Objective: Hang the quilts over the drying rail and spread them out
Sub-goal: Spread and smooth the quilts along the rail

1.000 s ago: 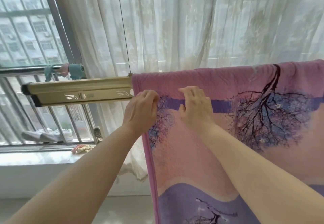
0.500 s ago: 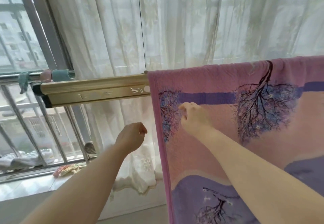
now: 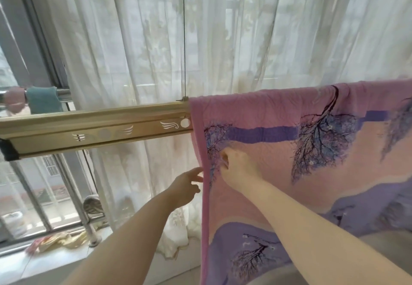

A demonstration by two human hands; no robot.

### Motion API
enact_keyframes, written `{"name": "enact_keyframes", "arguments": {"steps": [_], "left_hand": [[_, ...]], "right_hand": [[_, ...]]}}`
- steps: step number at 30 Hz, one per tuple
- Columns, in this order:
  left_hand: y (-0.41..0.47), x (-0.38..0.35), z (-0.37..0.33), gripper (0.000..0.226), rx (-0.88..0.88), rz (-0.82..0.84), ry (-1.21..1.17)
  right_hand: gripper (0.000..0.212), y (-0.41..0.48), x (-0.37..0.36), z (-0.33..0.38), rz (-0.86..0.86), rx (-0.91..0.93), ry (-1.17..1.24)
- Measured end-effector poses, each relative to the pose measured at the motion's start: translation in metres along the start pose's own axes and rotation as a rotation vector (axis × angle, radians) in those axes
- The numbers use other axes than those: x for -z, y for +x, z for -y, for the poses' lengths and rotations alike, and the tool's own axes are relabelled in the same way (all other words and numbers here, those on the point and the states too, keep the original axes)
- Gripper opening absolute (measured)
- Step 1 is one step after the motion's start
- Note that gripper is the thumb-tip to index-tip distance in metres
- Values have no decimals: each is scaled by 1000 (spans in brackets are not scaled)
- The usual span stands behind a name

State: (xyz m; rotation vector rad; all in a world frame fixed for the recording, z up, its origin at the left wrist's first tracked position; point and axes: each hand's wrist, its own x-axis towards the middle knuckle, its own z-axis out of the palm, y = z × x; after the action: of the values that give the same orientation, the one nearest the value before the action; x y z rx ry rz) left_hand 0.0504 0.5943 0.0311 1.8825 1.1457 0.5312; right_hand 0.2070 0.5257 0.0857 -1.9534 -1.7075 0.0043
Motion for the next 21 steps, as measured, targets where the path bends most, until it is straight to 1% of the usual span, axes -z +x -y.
{"name": "enact_keyframes", "arguments": {"steps": [1, 3, 4, 5, 7, 8, 9, 11, 13, 14, 16, 18, 21], "left_hand": [[-1, -3, -2, 67, 7, 40, -40], [-3, -1, -5, 66, 20, 111, -92], [-3, 2, -6, 63, 19, 135, -119], [-3, 8, -4, 60, 22, 155, -140], [-2, 18, 0, 56, 31, 183, -165], [0, 22, 5, 55, 52, 166, -163], [4, 25, 11, 52, 82, 118, -162], [15, 31, 24, 47, 149, -40, -170], [28, 36, 34, 46, 165, -165, -125], [36, 37, 35, 50, 158, -183, -94], [48, 37, 30, 64, 120, -172, -87], [61, 33, 16, 77, 20, -135, -133], [71, 25, -8, 76, -119, -65, -181]], "right_hand": [[28, 2, -3, 1, 1, -5, 14], [45, 9, -8, 4, 21, -23, 5], [51, 12, -10, 5, 33, -31, -10], [50, 16, -15, 6, 36, -35, -18], [34, 21, -19, 6, 21, -41, -37], [26, 22, -22, 6, 16, -50, -48], [24, 22, -24, 7, 14, -66, -60], [24, 21, -26, 9, 2, -110, -90], [26, 20, -22, 6, -17, -158, -108], [27, 21, -19, 3, -21, -191, -115], [28, 19, -14, -4, -14, -245, -123], [27, 13, -11, -10, -31, -297, -119], [27, 1, -9, -13, -45, -350, -125]]}}
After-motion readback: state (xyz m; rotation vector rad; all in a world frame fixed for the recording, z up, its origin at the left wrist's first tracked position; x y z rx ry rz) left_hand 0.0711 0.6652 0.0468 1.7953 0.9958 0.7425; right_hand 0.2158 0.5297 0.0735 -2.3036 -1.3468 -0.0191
